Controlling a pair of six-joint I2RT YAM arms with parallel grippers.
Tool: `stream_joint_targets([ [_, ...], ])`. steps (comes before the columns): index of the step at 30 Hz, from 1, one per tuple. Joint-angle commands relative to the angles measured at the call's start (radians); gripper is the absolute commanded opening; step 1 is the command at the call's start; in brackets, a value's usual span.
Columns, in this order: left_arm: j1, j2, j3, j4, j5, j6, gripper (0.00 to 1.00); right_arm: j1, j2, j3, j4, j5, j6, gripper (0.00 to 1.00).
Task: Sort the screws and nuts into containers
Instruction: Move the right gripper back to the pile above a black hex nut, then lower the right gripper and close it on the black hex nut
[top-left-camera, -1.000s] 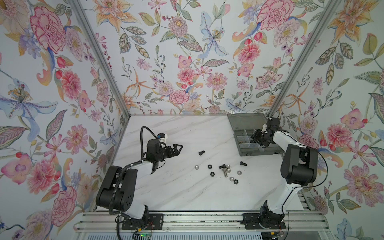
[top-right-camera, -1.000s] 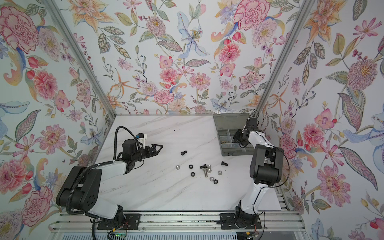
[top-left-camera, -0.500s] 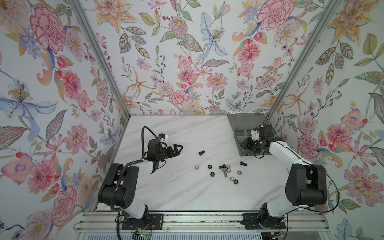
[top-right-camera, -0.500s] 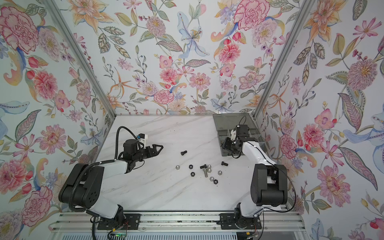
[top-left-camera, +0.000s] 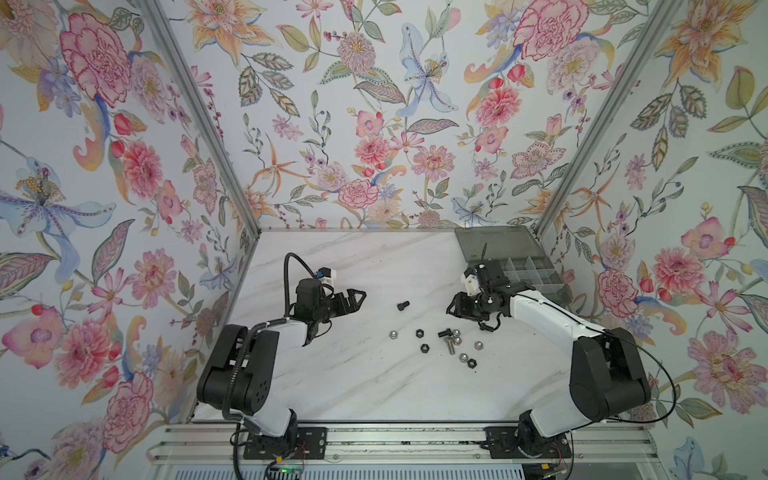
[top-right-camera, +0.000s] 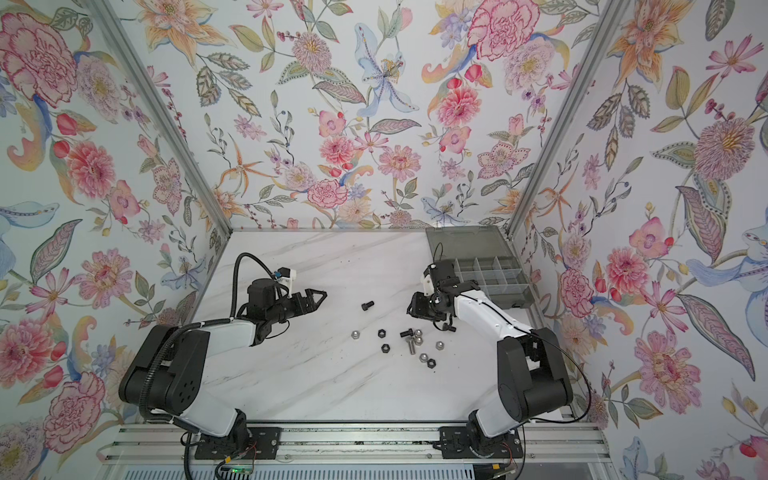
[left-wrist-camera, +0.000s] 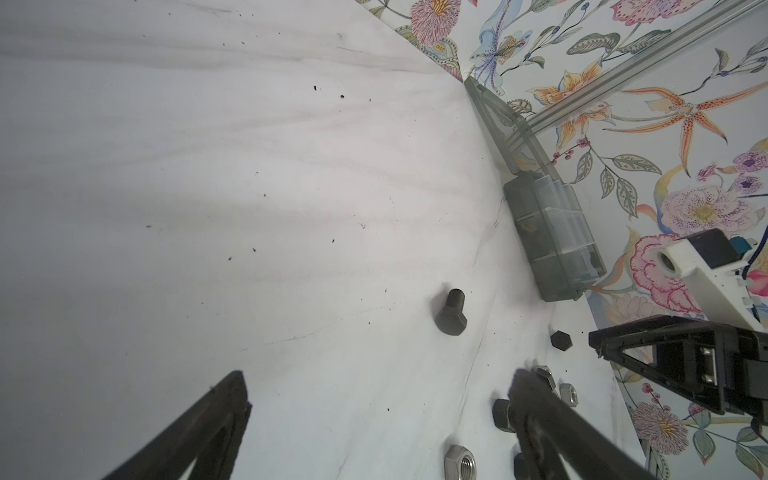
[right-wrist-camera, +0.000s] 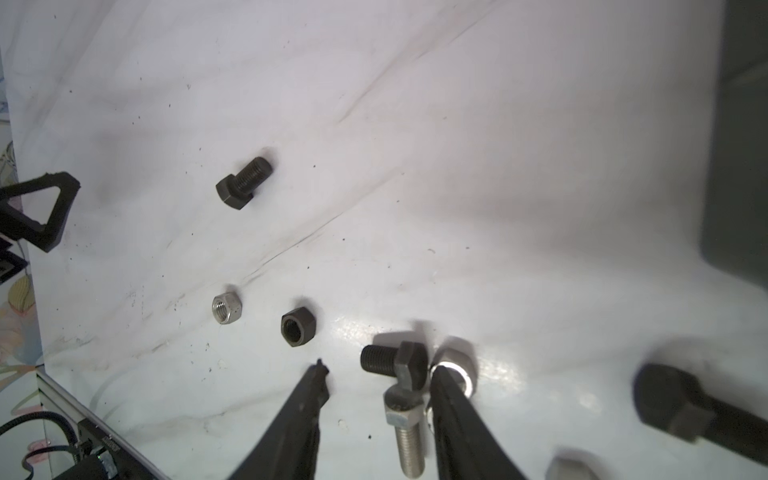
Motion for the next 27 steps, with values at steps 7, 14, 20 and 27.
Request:
stream_joint_targets([
  [7, -0.015, -0.01, 0.018, -0.007, -0.001, -0.009, 1.0, 0.163, 0.17, 0.122, -0.012, 0.12, 0.092, 0.47],
  [14, -0.015, -0.015, 0.015, -0.009, -0.002, -0.007, 0.99, 0.222, 0.256, 0.18, -0.014, 0.162, 0.131, 0.47],
  [20, -0.015, -0.011, 0.017, -0.01, -0.002, -0.005, 0.99, 0.246, 0.282, 0.205, -0.032, 0.177, 0.158, 0.47],
  [27, -0.016, -0.003, 0.014, -0.002, 0.002, -0.009, 0.99, 0.305, 0.308, 0.235, -0.071, 0.218, 0.159, 0.47],
])
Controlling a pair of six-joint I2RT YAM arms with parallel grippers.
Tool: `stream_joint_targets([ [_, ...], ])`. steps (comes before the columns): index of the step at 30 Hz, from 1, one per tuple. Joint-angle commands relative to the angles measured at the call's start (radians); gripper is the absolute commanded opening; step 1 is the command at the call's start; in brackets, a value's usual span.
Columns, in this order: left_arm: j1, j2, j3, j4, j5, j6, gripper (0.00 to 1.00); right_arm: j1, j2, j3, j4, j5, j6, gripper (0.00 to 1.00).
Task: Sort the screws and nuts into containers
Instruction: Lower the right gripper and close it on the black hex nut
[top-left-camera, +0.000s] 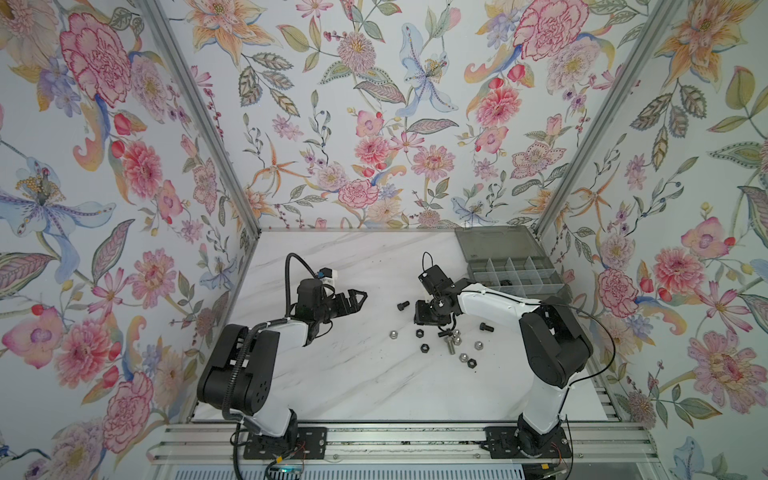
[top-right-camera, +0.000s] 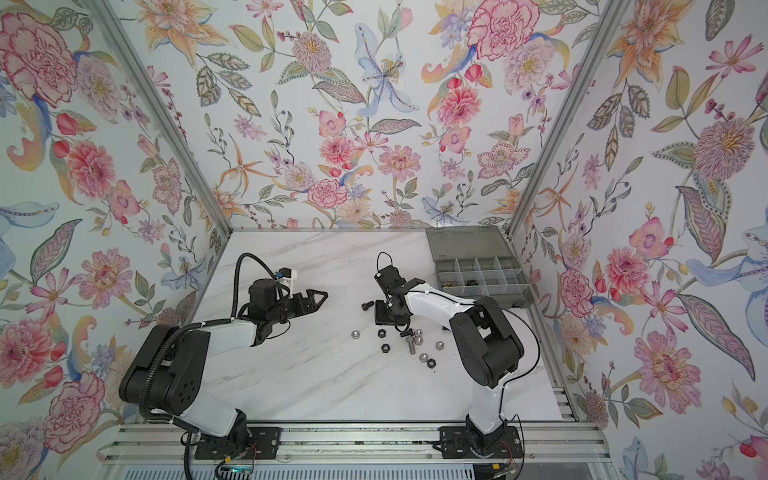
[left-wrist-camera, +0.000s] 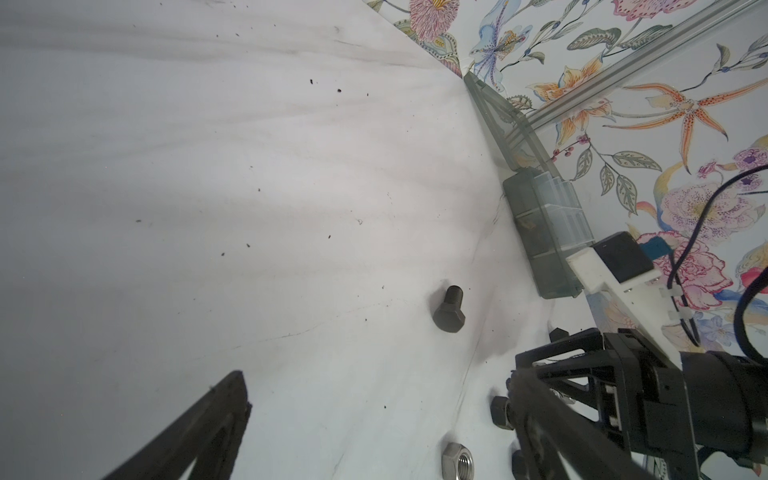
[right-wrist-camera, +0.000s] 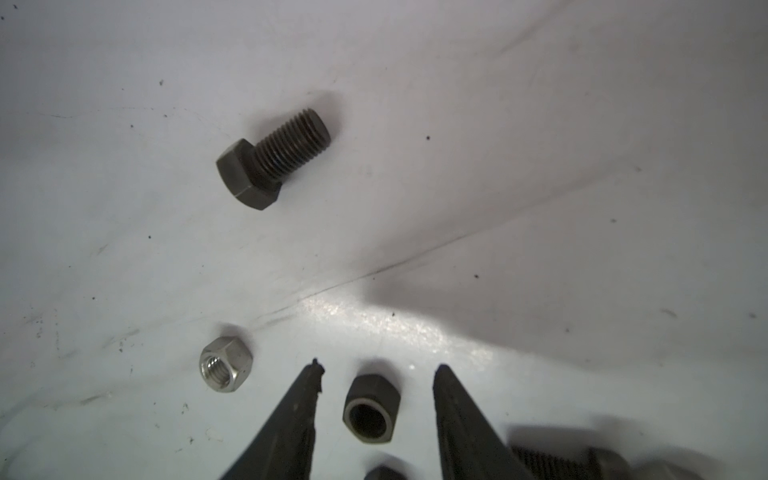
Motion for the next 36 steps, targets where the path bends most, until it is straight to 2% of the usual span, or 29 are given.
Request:
stream_joint_targets([
  [1, -0.008, -0.003, 0.013, 0.002, 0.004, -0.006, 0.99, 0.032, 0.025, 0.027, -0.047, 0.038, 0.016, 0.47],
  [10, -0.009, 0.002, 0.007, 0.013, 0.006, -0.006, 0.99, 0.075, 0.057, 0.064, -0.12, 0.107, 0.033, 0.47],
  [36, -0.008, -0.002, -0.004, 0.025, 0.013, -0.009, 0.99, 0.111, 0.099, 0.075, -0.156, 0.126, 0.057, 0.43],
])
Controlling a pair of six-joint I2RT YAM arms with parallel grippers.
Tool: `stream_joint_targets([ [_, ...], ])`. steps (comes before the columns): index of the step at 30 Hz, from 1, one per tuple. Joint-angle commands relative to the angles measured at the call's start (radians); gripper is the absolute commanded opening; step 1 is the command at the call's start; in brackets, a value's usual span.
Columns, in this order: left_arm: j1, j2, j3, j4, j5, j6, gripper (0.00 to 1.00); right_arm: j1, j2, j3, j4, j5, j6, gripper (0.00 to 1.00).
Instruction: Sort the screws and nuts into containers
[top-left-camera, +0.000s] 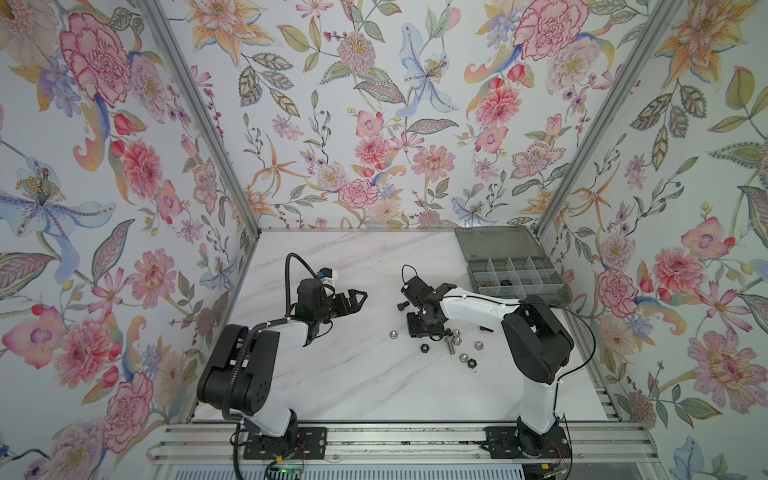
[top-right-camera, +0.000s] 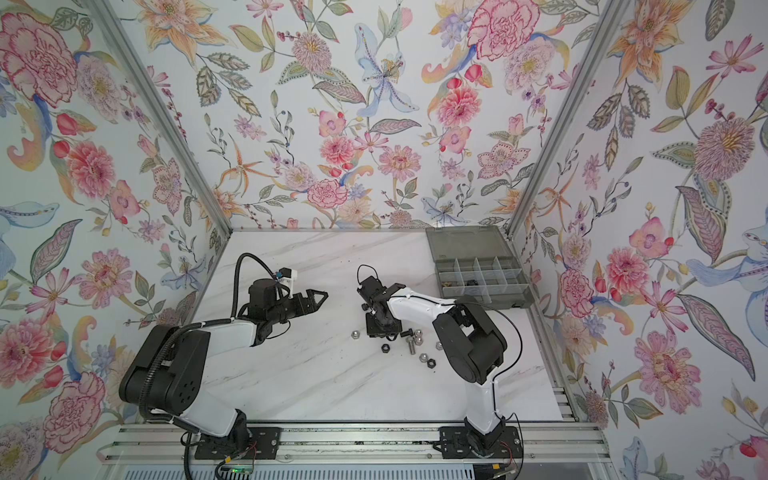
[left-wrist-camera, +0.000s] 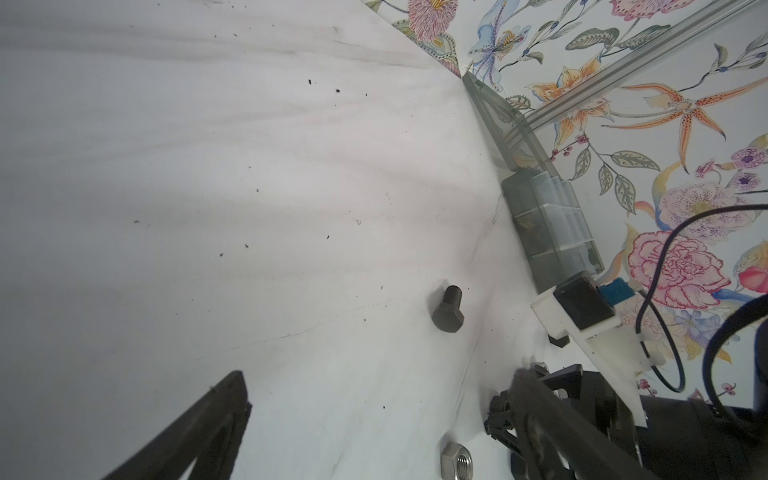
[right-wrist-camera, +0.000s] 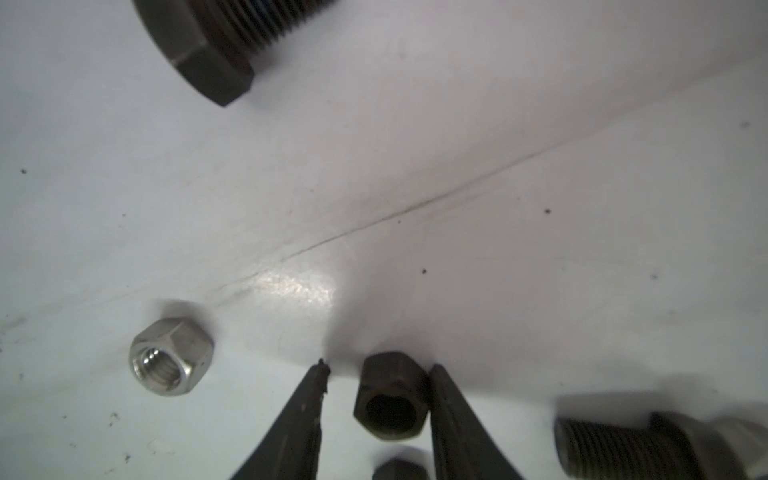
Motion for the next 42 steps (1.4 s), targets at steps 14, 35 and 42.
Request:
stream_joint_targets([
  [14, -0.009, -0.01, -0.012, 0.028, 0.011, -0.009, 0.99, 0.006, 0.017, 0.007, -0.031, 0.039, 0.016, 0.03],
  [35, -0.009, -0.014, -0.011, 0.053, 0.02, -0.026, 0.99, -0.578, -0.215, 0.112, -0.032, -0.103, -0.226, 0.0],
  [42, -0.008, -0.021, -0.015, 0.061, 0.024, -0.032, 0.99, -0.818, -0.15, 0.206, -0.031, -0.08, -0.234, 0.0],
])
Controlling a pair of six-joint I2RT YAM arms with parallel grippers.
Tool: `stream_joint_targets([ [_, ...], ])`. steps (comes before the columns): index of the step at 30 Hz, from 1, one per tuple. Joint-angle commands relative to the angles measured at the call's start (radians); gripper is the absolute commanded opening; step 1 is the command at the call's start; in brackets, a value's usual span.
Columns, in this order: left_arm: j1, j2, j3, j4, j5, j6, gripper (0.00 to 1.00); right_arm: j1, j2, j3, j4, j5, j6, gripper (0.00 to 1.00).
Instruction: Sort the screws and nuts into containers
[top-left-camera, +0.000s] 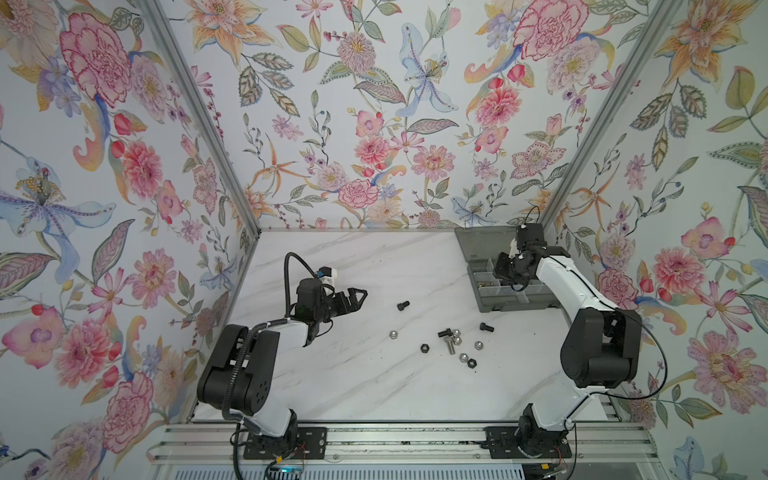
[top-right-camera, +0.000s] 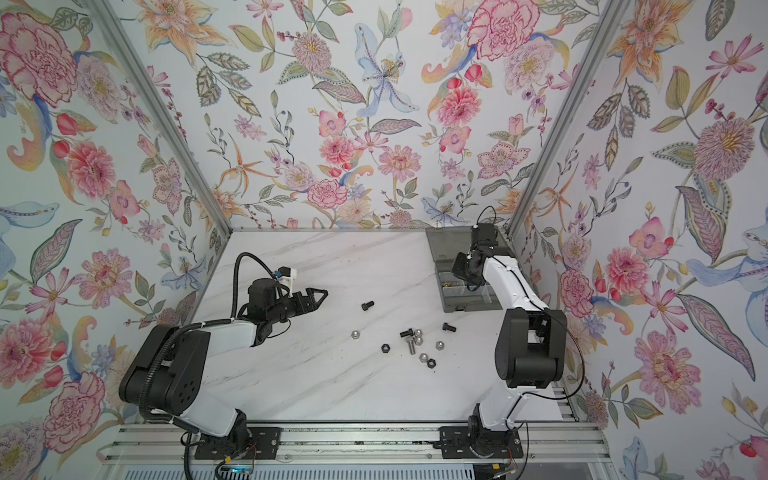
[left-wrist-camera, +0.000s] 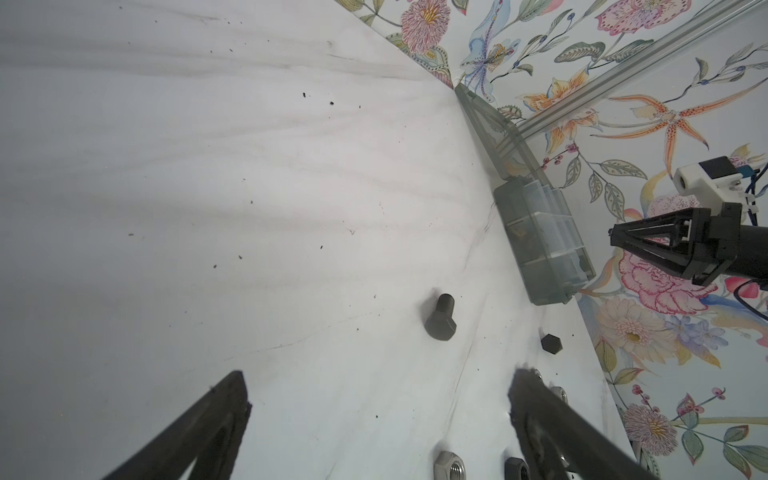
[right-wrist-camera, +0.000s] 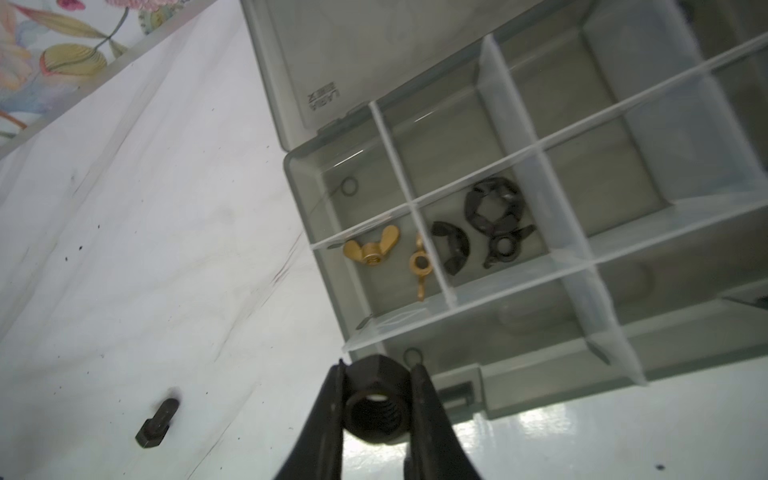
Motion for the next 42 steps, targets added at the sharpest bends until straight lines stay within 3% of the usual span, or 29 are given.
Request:
stream_joint_targets([
  [1, -0.008, -0.02, -0.008, 0.024, 0.025, -0.009, 0.99, -0.056, 0.055, 0.065, -0.021, 0.001, -0.027, 0.0],
  [13, -0.008, -0.02, -0.014, 0.023, 0.02, -0.015, 0.99, -0.204, 0.256, 0.219, -0.026, -0.037, -0.032, 0.0],
  [26, -0.007, -0.018, -0.01, 0.026, 0.022, -0.011, 0.99, -0.224, 0.356, 0.272, -0.027, -0.064, -0.035, 0.0],
  [34, -0.008, -0.017, -0.009, 0.026, 0.023, -0.009, 0.99, -0.228, 0.356, 0.275, -0.035, -0.054, -0.039, 0.16],
  [39, -0.007, -0.014, -0.01, 0.03, 0.025, -0.009, 0.99, -0.237, 0.343, 0.284, -0.048, -0.058, -0.042, 0.35],
  [42, -0.007, -0.018, -0.011, 0.029, 0.026, -0.008, 0.99, -0.248, 0.33, 0.295, -0.053, -0.074, -0.047, 0.36],
])
